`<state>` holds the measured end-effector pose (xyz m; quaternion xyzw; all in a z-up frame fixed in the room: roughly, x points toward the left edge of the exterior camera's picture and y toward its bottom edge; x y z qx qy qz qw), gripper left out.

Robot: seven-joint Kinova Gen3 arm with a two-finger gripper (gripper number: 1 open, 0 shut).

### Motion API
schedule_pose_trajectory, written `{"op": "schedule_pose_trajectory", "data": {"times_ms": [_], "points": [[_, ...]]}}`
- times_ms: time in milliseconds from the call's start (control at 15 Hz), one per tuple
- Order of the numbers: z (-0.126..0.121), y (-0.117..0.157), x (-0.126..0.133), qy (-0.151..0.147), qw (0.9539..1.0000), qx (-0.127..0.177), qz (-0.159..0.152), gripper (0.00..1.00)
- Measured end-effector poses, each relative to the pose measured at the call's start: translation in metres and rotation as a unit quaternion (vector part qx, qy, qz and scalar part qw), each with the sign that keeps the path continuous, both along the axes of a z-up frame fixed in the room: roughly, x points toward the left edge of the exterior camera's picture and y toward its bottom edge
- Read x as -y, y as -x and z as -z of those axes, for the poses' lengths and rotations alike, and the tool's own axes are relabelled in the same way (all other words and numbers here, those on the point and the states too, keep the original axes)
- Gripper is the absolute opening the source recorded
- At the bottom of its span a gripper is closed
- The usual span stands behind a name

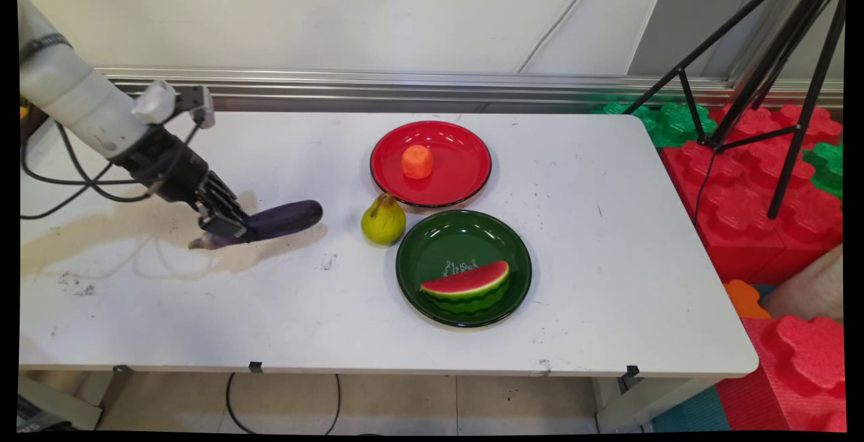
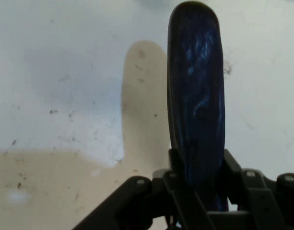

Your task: Place the picked object on the table

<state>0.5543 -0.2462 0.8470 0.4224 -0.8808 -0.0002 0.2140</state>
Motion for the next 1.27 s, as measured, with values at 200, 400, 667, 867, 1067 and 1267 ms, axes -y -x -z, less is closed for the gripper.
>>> {"op": "schedule_pose_trajectory", "data": {"times_ms": [200, 400, 667, 867, 1067, 1267], "points": [[0.017, 0.004, 0.007, -0.003, 0.9998, 0.0, -0.021, 0.0], [0.032, 0.008, 0.014, -0.006, 0.9993, 0.0, -0.038, 0.0], [0.053, 0.015, 0.021, -0.011, 0.9984, 0.0, -0.055, 0.0], [0.062, 0.018, 0.024, -0.012, 0.9979, -0.001, -0.063, 0.0], [0.068, 0.02, 0.026, -0.011, 0.9978, -0.002, -0.066, 1.0], [0.07, 0.02, 0.028, -0.006, 0.9979, -0.004, -0.065, 1.0]]}}
